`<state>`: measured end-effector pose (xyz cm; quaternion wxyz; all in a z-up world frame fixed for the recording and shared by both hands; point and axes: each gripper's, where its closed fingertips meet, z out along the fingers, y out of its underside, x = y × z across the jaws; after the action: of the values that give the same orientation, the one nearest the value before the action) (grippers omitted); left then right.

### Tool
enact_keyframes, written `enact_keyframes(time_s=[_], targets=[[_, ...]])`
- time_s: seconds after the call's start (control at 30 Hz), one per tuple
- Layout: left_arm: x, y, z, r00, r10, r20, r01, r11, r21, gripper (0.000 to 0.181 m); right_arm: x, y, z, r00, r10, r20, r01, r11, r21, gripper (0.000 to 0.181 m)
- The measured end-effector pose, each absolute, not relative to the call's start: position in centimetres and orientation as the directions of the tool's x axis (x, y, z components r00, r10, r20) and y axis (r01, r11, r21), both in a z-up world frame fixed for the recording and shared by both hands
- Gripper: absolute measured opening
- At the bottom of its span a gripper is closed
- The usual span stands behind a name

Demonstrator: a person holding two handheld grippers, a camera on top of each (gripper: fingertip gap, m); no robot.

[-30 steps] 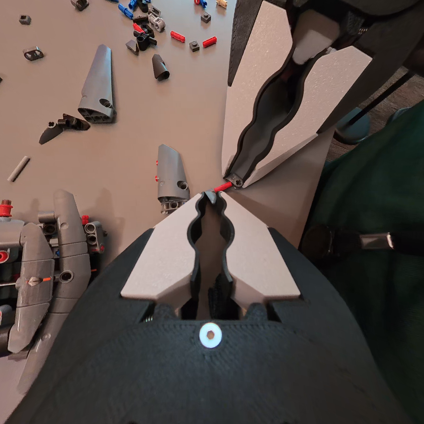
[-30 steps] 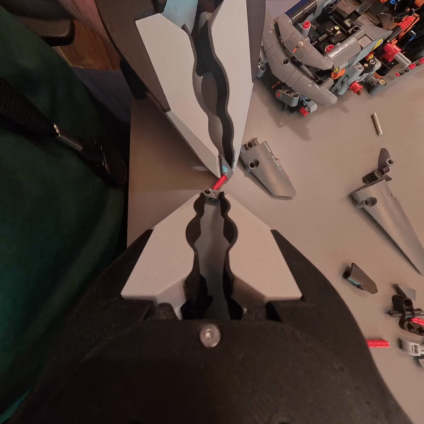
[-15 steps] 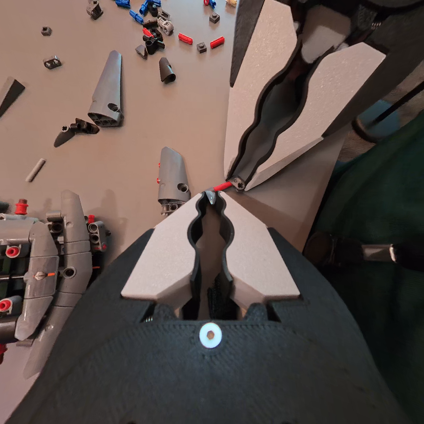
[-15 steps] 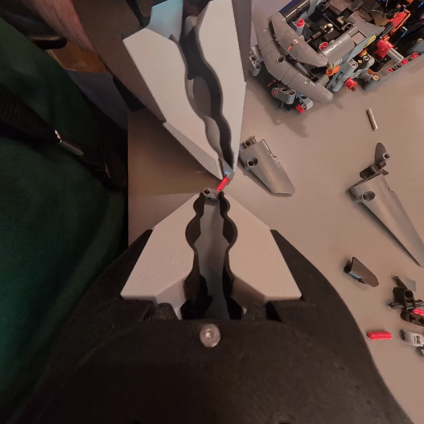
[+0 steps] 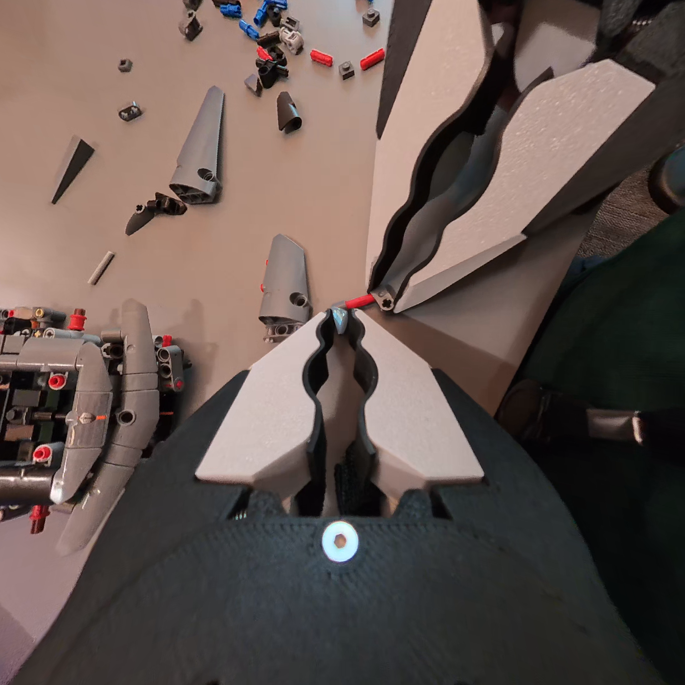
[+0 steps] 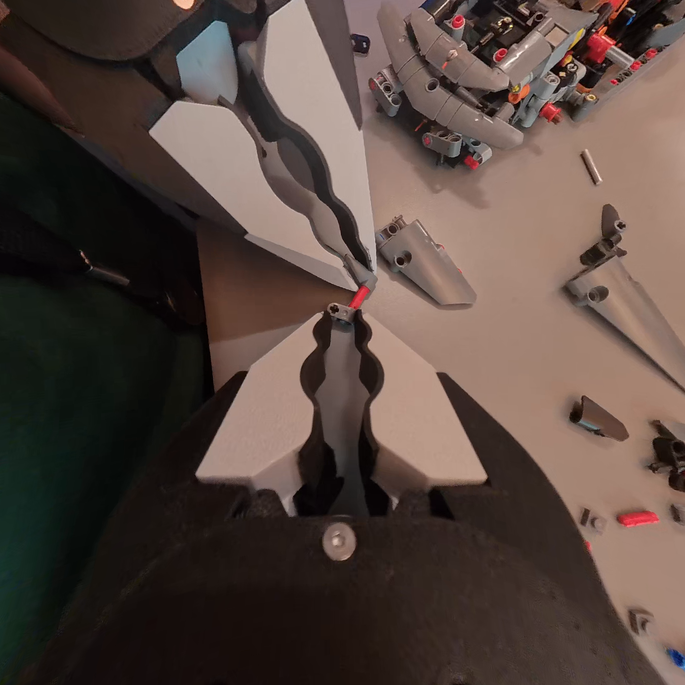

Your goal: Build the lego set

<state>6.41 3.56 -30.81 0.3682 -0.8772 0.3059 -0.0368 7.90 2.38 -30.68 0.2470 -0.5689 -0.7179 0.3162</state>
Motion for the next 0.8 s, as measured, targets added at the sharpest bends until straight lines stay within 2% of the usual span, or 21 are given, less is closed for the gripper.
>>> enact_keyframes(time_s=[0.17, 0.43, 0.57, 0.6, 0.67, 0.73, 0.8], targets=[[6.75, 3.41, -30.82, 0.831, -0.533, -0.161, -0.488, -0.559, -0.671, 0.005, 7.76, 2.55, -30.69, -0.158, 0.987, 0.011, 0.668, 0.116, -0.735, 0.010], [6.76, 3.33, -30.81, 0.834, -0.534, -0.135, -0.471, -0.563, -0.679, 0.005, 7.72, 2.48, -30.68, -0.169, 0.985, 0.027, 0.663, 0.134, -0.737, 0.010], [6.75, 2.97, -30.80, 0.836, -0.548, -0.023, -0.409, -0.594, -0.693, 0.006, 7.72, 2.17, -30.60, -0.190, 0.982, 0.015, 0.655, 0.138, -0.743, 0.008], [6.74, 2.92, -30.83, 0.826, -0.562, -0.038, -0.427, -0.582, -0.692, 0.005, 7.79, 2.03, -30.63, -0.198, 0.980, -0.022, 0.662, 0.117, -0.741, 0.019], [6.78, 2.78, -30.83, 0.800, -0.596, -0.061, -0.467, -0.557, -0.687, 0.005, 7.98, 1.91, -30.42, -0.220, 0.973, -0.064, 0.658, 0.100, -0.746, 0.025], [6.81, 2.72, -30.82, 0.777, -0.627, -0.050, -0.480, -0.539, -0.692, 0.005, 8.18, 1.92, -30.07, -0.262, 0.965, -0.036, 0.633, 0.143, -0.761, 0.019], [6.89, 2.63, -30.80, 0.752, -0.658, -0.032, -0.489, -0.526, -0.696, 0.006, 8.52, 1.98, -30.68, -0.280, 0.960, -0.016, 0.657, 0.180, -0.732, 0.013]])
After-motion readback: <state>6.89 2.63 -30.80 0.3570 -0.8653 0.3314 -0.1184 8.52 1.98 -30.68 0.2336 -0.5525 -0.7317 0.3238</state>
